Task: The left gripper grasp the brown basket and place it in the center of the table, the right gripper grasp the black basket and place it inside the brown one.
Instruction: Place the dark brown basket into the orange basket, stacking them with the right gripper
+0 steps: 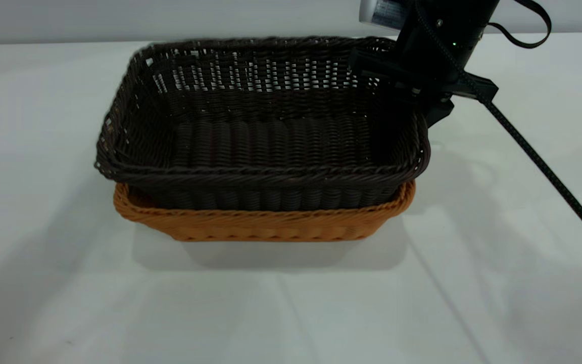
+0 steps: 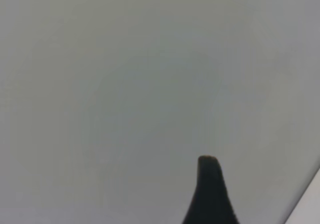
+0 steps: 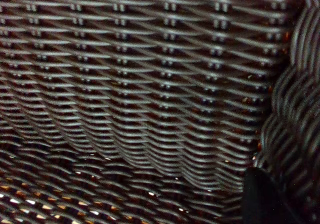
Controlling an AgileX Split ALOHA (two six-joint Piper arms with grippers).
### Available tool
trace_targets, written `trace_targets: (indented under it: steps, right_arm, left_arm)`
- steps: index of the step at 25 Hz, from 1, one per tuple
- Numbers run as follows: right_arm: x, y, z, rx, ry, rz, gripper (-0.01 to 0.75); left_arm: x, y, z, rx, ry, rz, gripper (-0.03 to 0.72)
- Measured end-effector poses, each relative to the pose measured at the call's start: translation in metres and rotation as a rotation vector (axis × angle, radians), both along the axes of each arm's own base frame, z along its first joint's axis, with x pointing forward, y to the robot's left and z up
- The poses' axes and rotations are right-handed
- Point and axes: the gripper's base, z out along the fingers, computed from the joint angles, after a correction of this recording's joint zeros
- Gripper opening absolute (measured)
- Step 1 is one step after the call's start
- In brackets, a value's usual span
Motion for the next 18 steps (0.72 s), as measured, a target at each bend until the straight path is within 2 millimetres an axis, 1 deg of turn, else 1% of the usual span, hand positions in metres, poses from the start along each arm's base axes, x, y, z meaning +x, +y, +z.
trace_targets:
  steps: [2,4,7,10,12,14,16,18]
  right_arm:
    - [0.0,0.0,-0.001,-0.002,-0.002,-0.008,0.138]
    - [0.001,0.0,0.0,-0.001,-0.007,-0.009,0.205]
    - [0.001,0.0,0.001,0.001,0.004,0.003,0.349]
    - [-0.004,0.0,0.002,0.01,0.035,0.073,0.465]
    - [-0.007,-0.001,0.005,0.003,0.044,0.12,0.512]
    - [-0.006,-0.004,0.012,-0.024,0.045,0.163,0.538]
    - [-0.003,-0.005,0.023,-0.045,0.029,0.186,0.545]
    - [0.0,-0.006,0.041,-0.057,0.003,0.207,0.546]
  left_arm:
    - [0.0,0.0,-0.001,0.002,0.006,-0.001,0.489]
    - [0.0,0.0,-0.001,0.002,0.006,-0.001,0.489]
    - [0.0,0.0,-0.001,0.002,0.007,-0.001,0.489]
    - [-0.001,0.0,0.0,0.001,0.007,-0.003,0.489]
    - [-0.003,-0.001,0.003,-0.001,0.0,-0.007,0.489]
    - [-0.007,-0.002,0.007,-0.005,-0.012,-0.013,0.489]
    - [-0.012,-0.002,0.012,-0.01,-0.025,-0.017,0.489]
    - [-0.018,0.0,0.019,-0.015,-0.039,-0.018,0.489]
